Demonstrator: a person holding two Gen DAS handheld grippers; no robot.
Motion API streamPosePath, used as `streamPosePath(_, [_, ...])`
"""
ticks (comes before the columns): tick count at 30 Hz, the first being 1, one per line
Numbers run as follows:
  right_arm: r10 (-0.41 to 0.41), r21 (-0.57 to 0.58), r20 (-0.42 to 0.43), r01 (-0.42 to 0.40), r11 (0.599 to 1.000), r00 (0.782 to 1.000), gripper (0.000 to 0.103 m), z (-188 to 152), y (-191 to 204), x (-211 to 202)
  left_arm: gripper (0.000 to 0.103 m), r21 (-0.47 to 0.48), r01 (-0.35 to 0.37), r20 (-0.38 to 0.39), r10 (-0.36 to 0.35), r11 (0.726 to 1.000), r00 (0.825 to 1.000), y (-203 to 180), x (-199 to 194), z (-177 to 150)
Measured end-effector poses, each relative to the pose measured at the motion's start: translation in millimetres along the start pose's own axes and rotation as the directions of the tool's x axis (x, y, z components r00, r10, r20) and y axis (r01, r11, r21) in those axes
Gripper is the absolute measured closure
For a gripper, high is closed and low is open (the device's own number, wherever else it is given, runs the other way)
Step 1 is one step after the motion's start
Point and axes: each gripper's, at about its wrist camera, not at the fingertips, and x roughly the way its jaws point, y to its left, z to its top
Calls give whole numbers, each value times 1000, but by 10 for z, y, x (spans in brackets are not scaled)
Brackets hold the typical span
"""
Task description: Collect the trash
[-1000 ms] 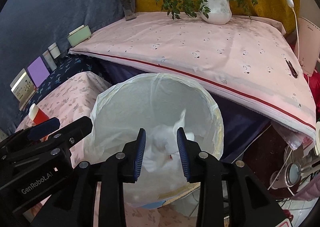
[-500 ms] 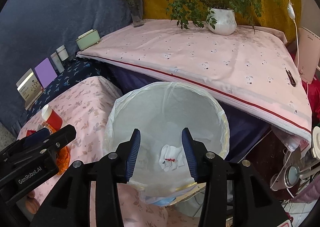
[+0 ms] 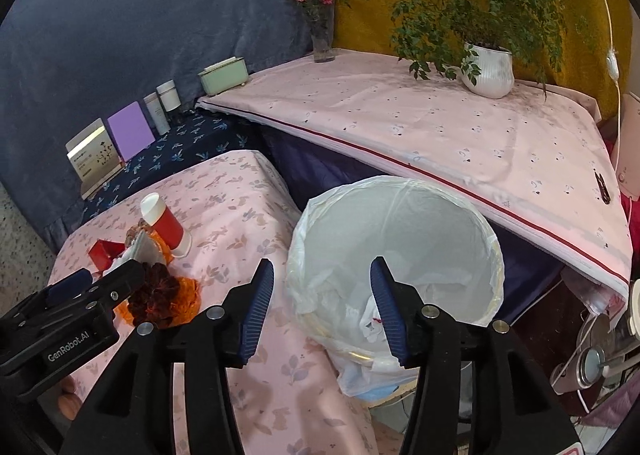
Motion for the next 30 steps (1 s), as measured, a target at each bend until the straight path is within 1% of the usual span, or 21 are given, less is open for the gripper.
streamPosePath(4, [35, -23, -14, -35, 999, 999, 53, -36, 204, -2, 15, -41, -44, -1, 44, 998, 999, 258, -69, -68])
streamPosePath(7, [56, -40, -25, -57, 998, 998, 53, -63, 363, 12, 15, -80, -74, -12, 73, 994, 997, 495, -103, -129])
streamPosePath(10, [81, -55, -39, -83, 995, 996, 53, -99, 529, 31, 12, -117, -112, -23, 110, 987, 994, 743, -129, -198])
streamPosePath(16, [116, -101, -60, -121, 987, 991, 53, -159, 878, 80, 11, -194, -184, -58, 176, 964, 983, 1275, -139, -369])
streamPosePath(23, [145, -138, -91, -157, 978, 985, 53, -226, 1250, 218, 11, -238, -243, -118, 220, 940, 968, 1787, -59, -578])
streamPosePath(27, [153, -155, -113, -170, 973, 982, 53, -259, 1418, 338, 11, -260, -257, -154, 223, 931, 963, 2016, 30, -672])
streamPosePath(30, [158, -160, -129, -178, 971, 979, 53, -273, 1527, 423, 11, -266, -259, -175, 218, 929, 960, 2120, 107, -705])
